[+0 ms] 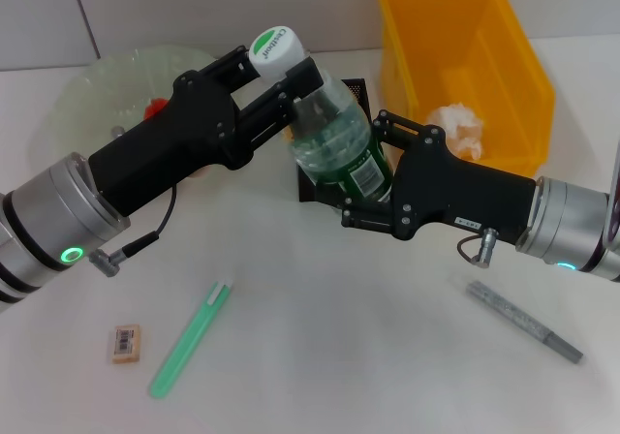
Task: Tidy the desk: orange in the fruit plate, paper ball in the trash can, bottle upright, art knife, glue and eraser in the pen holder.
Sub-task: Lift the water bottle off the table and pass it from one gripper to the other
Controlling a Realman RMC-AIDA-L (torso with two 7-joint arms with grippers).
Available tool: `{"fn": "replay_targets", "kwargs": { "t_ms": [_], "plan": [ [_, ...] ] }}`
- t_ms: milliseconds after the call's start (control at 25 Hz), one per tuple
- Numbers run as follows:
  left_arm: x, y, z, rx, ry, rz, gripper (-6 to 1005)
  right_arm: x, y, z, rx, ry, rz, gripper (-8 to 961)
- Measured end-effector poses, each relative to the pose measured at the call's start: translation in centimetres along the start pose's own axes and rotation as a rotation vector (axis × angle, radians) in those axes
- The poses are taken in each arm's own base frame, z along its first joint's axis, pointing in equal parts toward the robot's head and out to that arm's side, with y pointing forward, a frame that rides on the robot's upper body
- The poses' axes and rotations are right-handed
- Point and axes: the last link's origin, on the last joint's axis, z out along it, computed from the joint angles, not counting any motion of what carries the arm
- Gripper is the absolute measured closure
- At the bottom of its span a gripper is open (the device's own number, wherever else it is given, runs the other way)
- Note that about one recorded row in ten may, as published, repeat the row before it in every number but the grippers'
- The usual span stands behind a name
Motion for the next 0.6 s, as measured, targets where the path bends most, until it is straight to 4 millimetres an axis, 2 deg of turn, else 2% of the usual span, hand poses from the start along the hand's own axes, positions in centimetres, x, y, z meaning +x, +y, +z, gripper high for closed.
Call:
{"fn": "replay_targets", "kwargs": {
  "t_ms": [320,600],
  "plan": [
    [0.20,0.06,0.21,-0.009,0.004,0.020,564,0.01,0.01,0.02,-0.001,0.001,0.000,191],
    [0.29,0.20,0.32,-0.013,0.019,0.038,564,0.01,-0.02,0.03,0.000,0.002,0.000,190]
  ]
}}
